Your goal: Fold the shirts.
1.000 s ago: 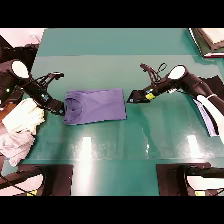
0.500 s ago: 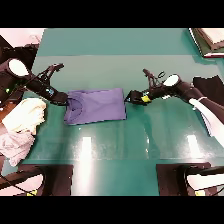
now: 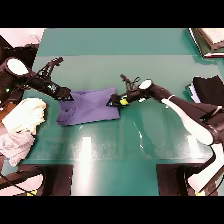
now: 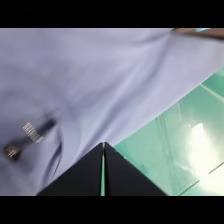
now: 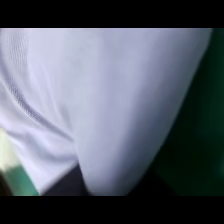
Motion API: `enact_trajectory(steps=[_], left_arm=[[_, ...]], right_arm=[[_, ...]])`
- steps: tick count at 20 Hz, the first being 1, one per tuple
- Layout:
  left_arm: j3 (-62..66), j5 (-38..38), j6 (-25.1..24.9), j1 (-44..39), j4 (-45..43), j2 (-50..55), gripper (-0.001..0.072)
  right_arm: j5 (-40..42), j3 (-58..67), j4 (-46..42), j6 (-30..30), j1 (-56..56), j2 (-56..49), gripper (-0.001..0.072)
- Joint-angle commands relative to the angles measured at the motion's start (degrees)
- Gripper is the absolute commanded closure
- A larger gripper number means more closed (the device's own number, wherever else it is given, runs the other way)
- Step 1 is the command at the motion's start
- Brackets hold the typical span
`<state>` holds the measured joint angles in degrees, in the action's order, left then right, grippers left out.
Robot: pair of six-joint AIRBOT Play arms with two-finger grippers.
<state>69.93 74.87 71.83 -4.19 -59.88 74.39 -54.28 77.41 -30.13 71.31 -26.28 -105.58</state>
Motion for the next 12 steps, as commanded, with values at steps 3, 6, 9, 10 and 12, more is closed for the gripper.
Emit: enact_trajectory(steps=[3, 6, 9, 10, 12], left_arm=[[0.1, -0.1, -0.3, 0.0, 0.3, 0.0, 0.0673], [0.1, 0.8, -0.2, 0.0, 0.2, 0.0, 0.0683], [0.1, -0.2, 1.9, 0.0, 0.3, 0.0, 0.0684], [0.1, -0.9, 1.9, -0.1, 0.4, 0.0, 0.0683], [0.1, -1.4, 1.9, -0.1, 1.8, 0.0, 0.0683]], right_arm=[[-1.2, 2.9, 1.1, -3.3, -1.1, 1.7, 0.0699], [-1.0, -2.2, -4.1, -3.2, 5.7, 10.0, 0.07], [-0.8, -8.6, -9.3, -1.7, 18.2, 19.7, 0.0699], [-0.3, -9.9, -10.8, -1.7, 23.1, 22.5, 0.07], [0.9, -10.8, -12.2, -1.7, 32.3, 26.4, 0.07]])
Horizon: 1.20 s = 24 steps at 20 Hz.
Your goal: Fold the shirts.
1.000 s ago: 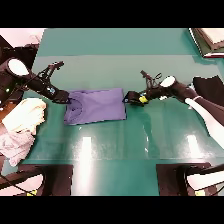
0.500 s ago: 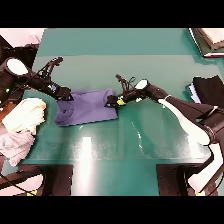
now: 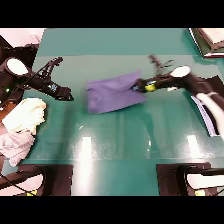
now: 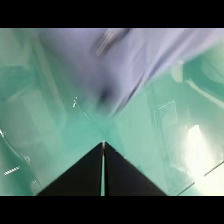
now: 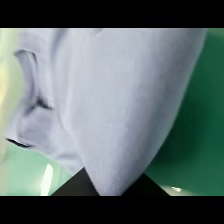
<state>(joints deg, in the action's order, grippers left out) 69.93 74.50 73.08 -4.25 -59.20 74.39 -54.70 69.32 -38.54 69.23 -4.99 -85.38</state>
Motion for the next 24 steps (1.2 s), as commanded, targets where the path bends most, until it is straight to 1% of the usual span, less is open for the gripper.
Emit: enact_trajectory(steps=[1, 4, 6, 9, 12, 16, 18, 21, 24], left_arm=[[0.1, -1.2, 0.7, -0.1, 2.2, 0.0, 0.0683], [0.0, -2.6, 0.7, -0.1, 5.6, 0.0, 0.0682], [0.0, -3.7, 0.7, -0.1, 6.5, 0.0, 0.0683], [0.0, -4.1, 2.1, -0.1, 6.6, 0.0, 0.0683], [0.0, -4.0, 2.1, -0.1, 6.6, 0.0, 0.0683], [-0.1, -3.8, 2.1, -0.1, 6.6, 0.0, 0.0683], [-0.1, -3.6, 2.1, -0.1, 6.7, 0.0, 0.0683], [-0.1, -3.3, 2.0, -0.1, 6.7, 0.0, 0.0682], [-0.1, -2.8, 1.9, -0.1, 6.7, 0.0, 0.0683]], right_arm=[[2.2, -2.6, -3.7, 0.3, 15.4, 7.5, 0.07], [4.7, -0.3, -3.6, 0.3, 26.8, 8.8, 0.0701], [7.1, 1.9, -3.6, 0.3, 31.5, 8.8, 0.0701], [12.5, 5.3, -3.6, 0.3, 35.9, 8.8, 0.07], [14.7, 8.5, -3.5, 0.3, 38.6, 8.7, 0.0701], [11.7, 13.8, -3.6, 0.1, 40.9, 8.5, 0.0701], [8.7, 16.7, -3.6, -0.3, 41.7, 8.5, 0.0701], [2.0, 20.5, -4.2, -0.3, 43.3, 9.2, 0.07], [-2.1, 20.9, -11.0, 0.9, 45.7, 11.9, 0.07]])
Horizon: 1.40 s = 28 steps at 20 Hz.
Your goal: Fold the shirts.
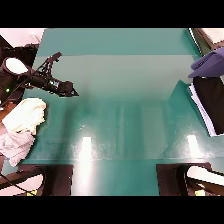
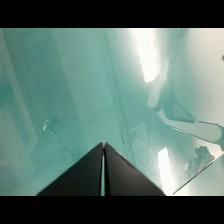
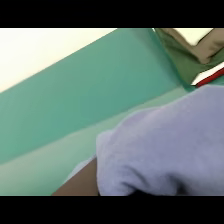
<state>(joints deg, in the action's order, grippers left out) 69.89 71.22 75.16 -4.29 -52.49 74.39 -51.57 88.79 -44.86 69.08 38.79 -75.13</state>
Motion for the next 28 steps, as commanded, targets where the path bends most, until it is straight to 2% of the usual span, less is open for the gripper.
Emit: enact_trajectory(steps=[1, 3, 7, 8, 9, 10, 11, 14, 18, 21, 26, 27, 28], left_arm=[[0.0, 0.5, -0.1, 0.0, 0.0, 0.0, 0.0683], [0.0, 0.5, -0.2, 0.0, 0.0, 0.0, 0.0683], [0.0, 1.5, -0.2, 0.0, 0.0, 0.0, 0.0682], [0.0, 1.7, -0.2, 0.0, 0.0, 0.0, 0.0683], [0.0, 1.8, -0.2, 0.0, 0.0, 0.0, 0.0683], [0.0, 2.0, -0.5, 0.0, 0.0, 0.0, 0.0683], [0.0, 2.8, -0.6, 0.0, 0.0, 0.0, 0.0682], [0.0, 4.0, -0.6, 0.0, -0.1, 0.0, 0.0683], [0.0, 3.4, -0.6, 0.0, 0.0, 0.0, 0.0682], [0.0, 2.6, -0.6, 0.0, 0.0, 0.0, 0.0682], [0.0, 4.4, -0.1, 0.0, 0.3, 0.0, 0.0682], [0.0, 4.2, -0.1, 0.0, 0.3, 0.0, 0.0682], [0.0, 4.2, -0.1, 0.0, 0.3, 0.0, 0.0683]], right_arm=[[-7.2, 1.4, -6.9, 1.8, 2.7, 2.2, 0.07], [-12.6, 1.4, -11.8, 2.6, 4.3, 2.9, 0.0699], [-23.6, -0.9, -23.5, 10.0, 7.1, 2.8, 0.0693], [-27.4, -2.0, -26.8, 11.7, 7.9, 2.8, 0.0646], [-30.8, -3.6, -30.6, 13.2, 8.7, 2.8, 0.0447], [-33.6, -5.1, -33.6, 14.7, 9.6, 2.8, 0.0289], [-36.5, -6.7, -36.3, 16.4, 10.7, 2.8, 0.0242], [-40.7, -10.1, -37.7, 19.9, 14.9, 2.9, 0.0243], [-42.3, -13.4, -25.0, 20.2, 14.8, 3.7, 0.0263], [-39.8, -16.8, -17.7, 17.8, 8.0, 6.8, 0.0263], [-38.3, -18.3, -17.7, 17.8, -9.0, 11.8, 0.0268], [-38.2, -18.3, -17.7, 17.8, -12.7, 12.5, 0.0291], [-37.9, -18.3, -17.7, 17.8, -16.1, 13.1, 0.0372]])
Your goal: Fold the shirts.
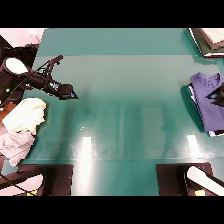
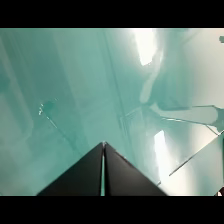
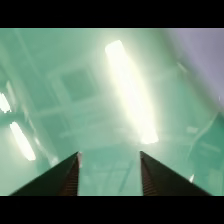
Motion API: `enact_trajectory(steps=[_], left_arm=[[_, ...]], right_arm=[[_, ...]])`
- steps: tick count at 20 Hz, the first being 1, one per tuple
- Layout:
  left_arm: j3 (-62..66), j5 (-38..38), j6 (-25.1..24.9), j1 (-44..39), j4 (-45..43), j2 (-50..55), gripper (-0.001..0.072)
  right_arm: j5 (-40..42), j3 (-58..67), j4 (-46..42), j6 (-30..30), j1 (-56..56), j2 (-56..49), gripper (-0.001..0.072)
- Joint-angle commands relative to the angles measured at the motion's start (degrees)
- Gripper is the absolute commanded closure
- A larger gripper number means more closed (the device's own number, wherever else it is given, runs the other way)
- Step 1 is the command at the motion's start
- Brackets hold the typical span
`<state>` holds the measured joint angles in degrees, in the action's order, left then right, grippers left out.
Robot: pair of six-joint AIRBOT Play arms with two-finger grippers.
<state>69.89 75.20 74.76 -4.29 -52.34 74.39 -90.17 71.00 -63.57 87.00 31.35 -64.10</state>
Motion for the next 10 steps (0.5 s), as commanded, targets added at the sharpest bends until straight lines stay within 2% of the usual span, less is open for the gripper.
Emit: enact_trajectory(steps=[1, 2, 6, 10], left_arm=[[0.0, 0.2, 0.3, 0.0, 0.2, 0.0, 0.0682], [0.0, 0.2, 0.3, 0.0, 0.3, 0.0, 0.0682], [0.0, 0.2, 0.3, 0.0, 0.3, 0.0, 0.0682], [0.0, 0.2, 0.3, 0.0, 0.3, 0.0, 0.0682]], right_arm=[[0.7, -0.5, 1.0, -0.1, -12.3, 2.6, 0.0552], [0.7, -0.5, 1.0, -0.1, -15.8, 3.3, 0.07], [3.5, -0.5, 0.8, -0.1, -26.4, 5.4, 0.0696], [5.1, -0.3, 0.9, -0.1, -31.8, 6.2, 0.0696]])
